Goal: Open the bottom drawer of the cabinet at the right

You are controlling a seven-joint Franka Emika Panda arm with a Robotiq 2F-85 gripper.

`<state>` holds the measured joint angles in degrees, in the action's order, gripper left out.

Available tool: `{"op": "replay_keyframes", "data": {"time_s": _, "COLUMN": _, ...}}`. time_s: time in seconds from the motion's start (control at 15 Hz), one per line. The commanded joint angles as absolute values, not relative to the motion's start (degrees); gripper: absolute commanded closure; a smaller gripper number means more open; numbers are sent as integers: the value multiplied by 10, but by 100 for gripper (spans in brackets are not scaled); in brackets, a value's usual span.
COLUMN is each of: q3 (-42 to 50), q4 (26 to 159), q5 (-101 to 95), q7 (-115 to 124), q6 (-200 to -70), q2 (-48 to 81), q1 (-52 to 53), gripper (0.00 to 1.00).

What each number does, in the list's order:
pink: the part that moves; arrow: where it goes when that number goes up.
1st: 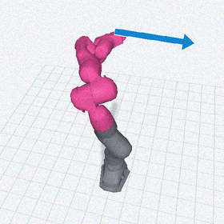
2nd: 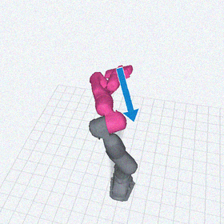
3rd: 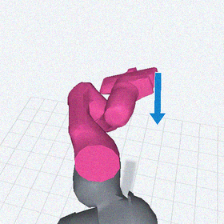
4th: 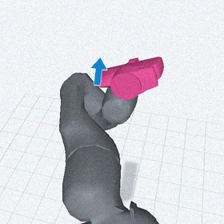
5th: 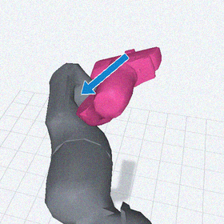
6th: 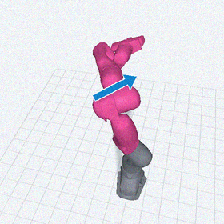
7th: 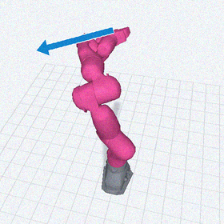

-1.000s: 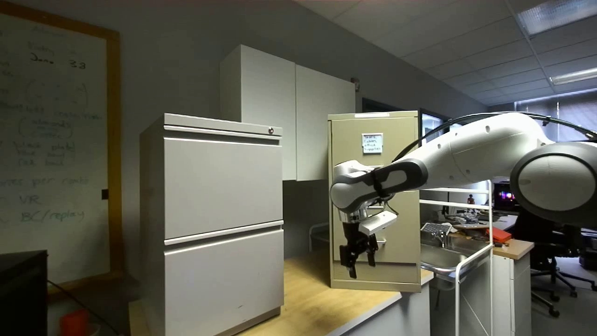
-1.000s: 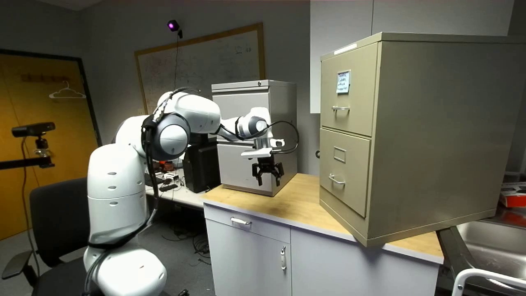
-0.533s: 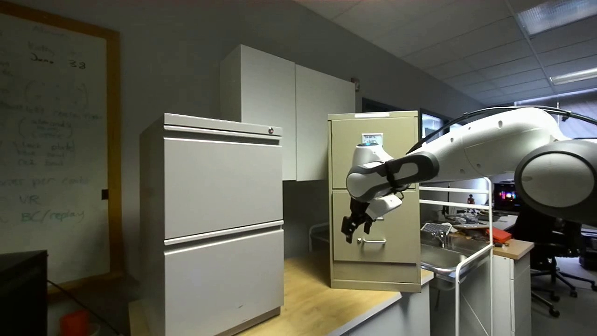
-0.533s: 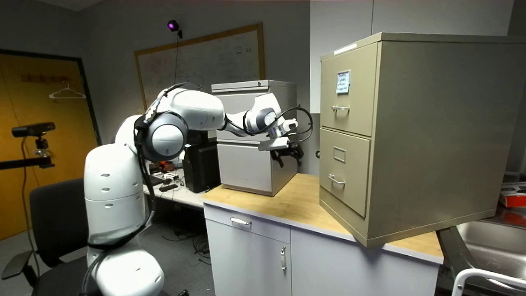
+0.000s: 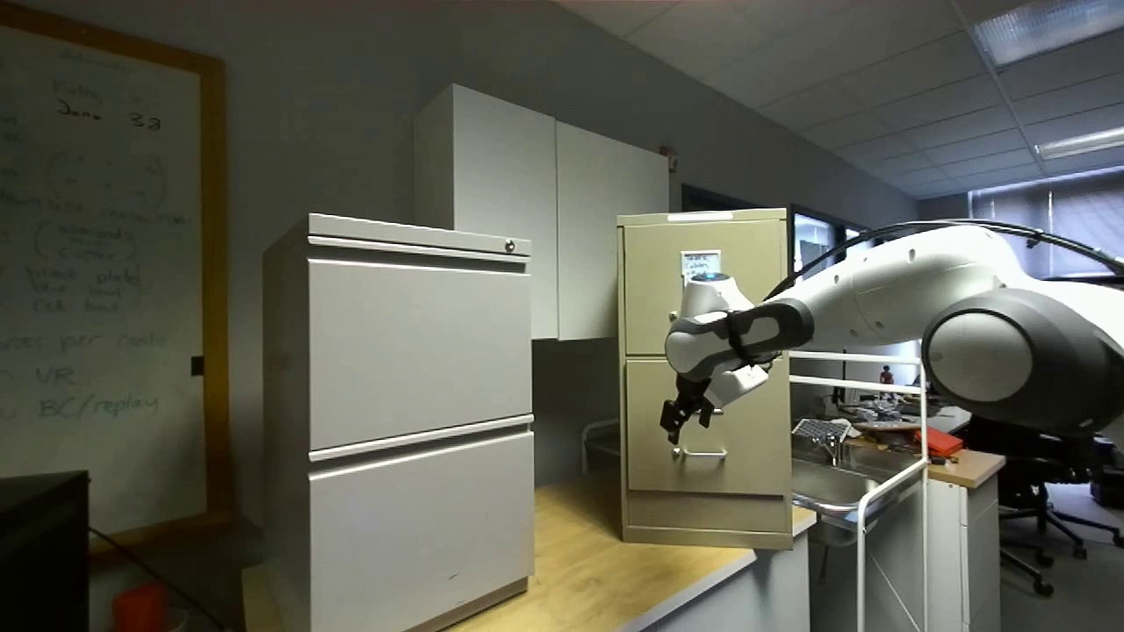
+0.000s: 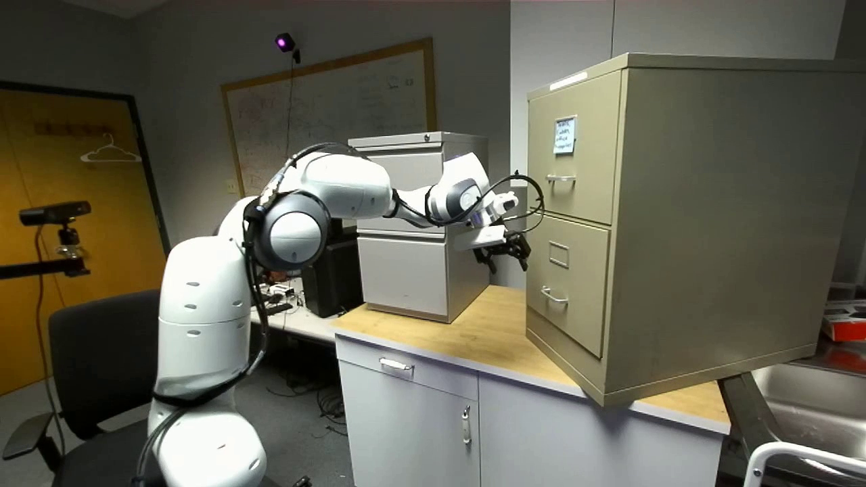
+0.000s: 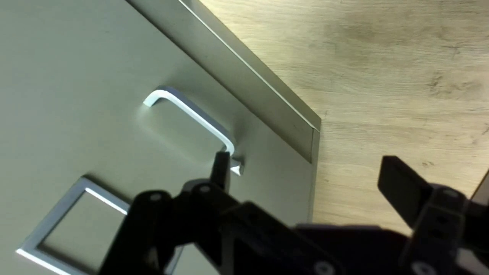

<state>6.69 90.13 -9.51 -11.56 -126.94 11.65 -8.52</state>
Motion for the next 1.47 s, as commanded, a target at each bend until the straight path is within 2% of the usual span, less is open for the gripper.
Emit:
{"op": "replay_keyframes", "data": {"time_s": 0.0, "q3": 72, "q4": 828, "q5": -93, "q7": -138, "q6": -1256, "q2": 174, "q1": -96, "gripper": 0}}
{"op": "replay_keyframes", "data": {"time_s": 0.4, "q3": 78, "q4": 752, "q5": -117, "q7": -152, "q6": -1245, "q2": 244, "q1": -102, "gripper": 0}}
{"op": "replay_keyframes", "data": {"time_s": 0.73, "q3": 75, "q4": 664, "q5": -153, "q7": -175, "q6": -1197, "q2": 305, "q1": -90, "gripper": 1}}
{"op": "replay_keyframes", "data": {"time_s": 1.4, "q3": 67, "q4": 572, "q5": -149, "q7": -264, "q6": -1103, "q2": 390, "q1": -109, "gripper": 0}}
